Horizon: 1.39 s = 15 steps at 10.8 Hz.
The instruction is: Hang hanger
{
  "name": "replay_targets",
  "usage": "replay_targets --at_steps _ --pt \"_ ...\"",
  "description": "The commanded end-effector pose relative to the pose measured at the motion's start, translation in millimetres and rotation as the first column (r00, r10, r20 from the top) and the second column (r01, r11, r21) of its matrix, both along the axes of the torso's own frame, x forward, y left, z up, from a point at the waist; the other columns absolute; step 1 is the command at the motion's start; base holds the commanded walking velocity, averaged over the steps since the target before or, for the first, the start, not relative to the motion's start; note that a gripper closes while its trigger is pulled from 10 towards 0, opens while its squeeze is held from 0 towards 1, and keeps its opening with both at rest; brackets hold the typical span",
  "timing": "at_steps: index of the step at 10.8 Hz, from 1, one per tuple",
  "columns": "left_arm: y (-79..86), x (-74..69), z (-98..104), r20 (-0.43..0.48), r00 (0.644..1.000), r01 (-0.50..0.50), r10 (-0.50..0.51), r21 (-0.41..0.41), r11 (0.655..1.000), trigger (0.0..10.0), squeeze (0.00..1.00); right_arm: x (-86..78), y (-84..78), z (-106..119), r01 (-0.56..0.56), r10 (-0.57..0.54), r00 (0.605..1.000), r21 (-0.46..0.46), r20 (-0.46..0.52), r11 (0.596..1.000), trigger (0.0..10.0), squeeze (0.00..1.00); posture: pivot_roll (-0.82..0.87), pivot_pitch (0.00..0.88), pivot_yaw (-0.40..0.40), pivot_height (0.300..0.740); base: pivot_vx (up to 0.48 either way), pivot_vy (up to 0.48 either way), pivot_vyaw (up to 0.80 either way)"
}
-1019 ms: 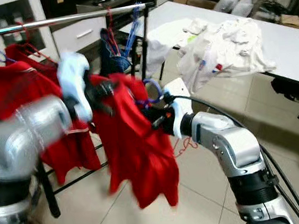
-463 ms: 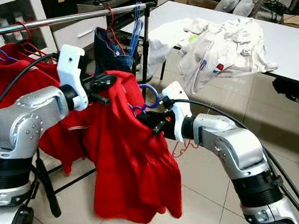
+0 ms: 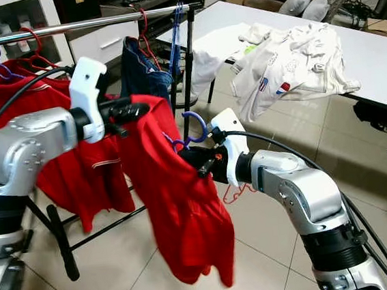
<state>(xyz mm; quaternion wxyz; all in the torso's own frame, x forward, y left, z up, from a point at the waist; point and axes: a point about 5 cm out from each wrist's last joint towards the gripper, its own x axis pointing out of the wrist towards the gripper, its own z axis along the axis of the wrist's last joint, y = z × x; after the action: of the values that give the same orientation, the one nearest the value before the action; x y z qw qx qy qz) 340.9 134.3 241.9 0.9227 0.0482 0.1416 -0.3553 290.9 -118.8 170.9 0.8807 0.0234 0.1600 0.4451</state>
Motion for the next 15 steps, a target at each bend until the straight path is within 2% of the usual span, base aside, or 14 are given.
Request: replay_targets --at_steps 1,2,3,5,7,8,9,10,11,12,13,14,15 --pt "-2.9 -3.1 2.6 0.002 0.999 0.053 -0.053 0.043 0.998 10.0 1.00 2.6 -6.3 4.6 0.024 -0.024 1.000 -0.002 0.020 1.000 0.0 0.00 0.11 0.000 -0.065 0.740 0.000 0.000 0.00" --pt "2.3 -1.7 4.2 0.030 0.998 0.046 -0.049 0.104 0.994 10.0 1.00 3.7 -8.1 4.1 0.037 -0.037 0.999 -0.010 0.020 0.999 0.0 0.00 0.11 0.000 -0.062 0.740 0.000 0.000 0.00" --pt "8.4 -1.5 8.3 0.078 0.995 0.041 -0.060 0.220 0.975 10.0 0.00 4.9 -11.4 2.9 0.058 -0.058 0.998 -0.022 0.019 0.998 0.0 0.00 0.12 0.000 -0.059 0.740 0.000 0.000 0.00" --pt "16.6 -5.3 8.7 0.074 0.994 0.055 -0.081 0.299 0.953 10.0 0.00 6.9 -17.0 2.2 0.097 -0.097 0.995 -0.024 0.022 0.995 0.0 0.00 0.11 0.000 -0.058 0.740 0.000 0.000 0.00" --pt "28.3 -8.5 6.3 0.061 0.995 0.061 -0.082 0.297 0.953 10.0 0.00 11.2 -26.3 5.9 0.156 -0.155 0.986 -0.019 0.052 0.988 0.0 0.00 0.11 0.000 -0.051 0.740 0.000 0.000 0.00" --pt "35.9 -13.0 9.5 0.078 0.996 0.025 -0.039 0.169 0.985 10.0 0.00 15.2 -34.3 12.3 0.222 -0.221 0.971 0.003 0.088 0.975 0.0 0.00 0.10 0.000 -0.046 0.740 0.000 0.000 0.00" --pt "41.2 -15.7 7.5 0.094 0.995 -0.042 0.038 0.040 0.998 10.0 0.00 17.8 -39.9 14.1 0.288 -0.286 0.952 -0.002 0.108 0.958 10.0 0.00 0.10 0.000 -0.042 0.740 0.000 0.000 0.00" --pt "44.8 -23.9 -4.7 0.160 0.978 -0.120 0.136 -0.105 0.987 10.0 0.00 19.1 -45.2 14.7 0.364 -0.357 0.922 -0.021 0.149 0.931 10.0 0.00 0.10 0.000 -0.052 0.740 0.000 0.000 0.00" --pt "48.8 -34.3 -19.4 0.148 0.965 -0.191 0.216 -0.166 0.968 10.0 0.00 18.0 -47.4 13.0 0.403 -0.384 0.903 -0.072 0.193 0.912 10.0 0.00 0.10 0.000 -0.071 0.740 0.000 0.000 0.00" --pt "57.0 -53.7 -46.4 0.134 0.934 -0.317 0.331 -0.114 0.941 10.0 0.00 13.3 -48.3 12.2 0.432 -0.350 0.870 -0.191 0.348 0.882 10.0 0.00 0.10 0.000 -0.093 0.740 0.000 0.000 0.00" --pt "58.5 -65.1 -57.3 0.167 0.912 -0.364 0.374 -0.088 0.927 10.0 0.00 10.5 -45.7 13.7 0.433 -0.309 0.841 -0.210 0.445 0.877 10.0 0.00 0.11 0.000 -0.110 0.740 0.000 0.000 0.00" --pt "52.8 -81.2 -69.7 0.181 0.899 -0.385 0.398 -0.102 0.917 10.0 0.00 7.2 -44.3 17.4 0.501 -0.394 0.783 -0.112 0.481 0.858 10.0 0.00 0.13 0.007 -0.131 0.740 0.000 0.000 0.00" --pt "49.9 -94.1 -81.1 0.146 0.880 -0.436 0.453 -0.133 0.890 10.0 0.00 -0.1 -40.6 10.6 0.539 -0.407 0.744 -0.115 0.530 0.835 10.0 0.00 0.14 0.015 -0.132 0.740 0.000 0.000 0.00"
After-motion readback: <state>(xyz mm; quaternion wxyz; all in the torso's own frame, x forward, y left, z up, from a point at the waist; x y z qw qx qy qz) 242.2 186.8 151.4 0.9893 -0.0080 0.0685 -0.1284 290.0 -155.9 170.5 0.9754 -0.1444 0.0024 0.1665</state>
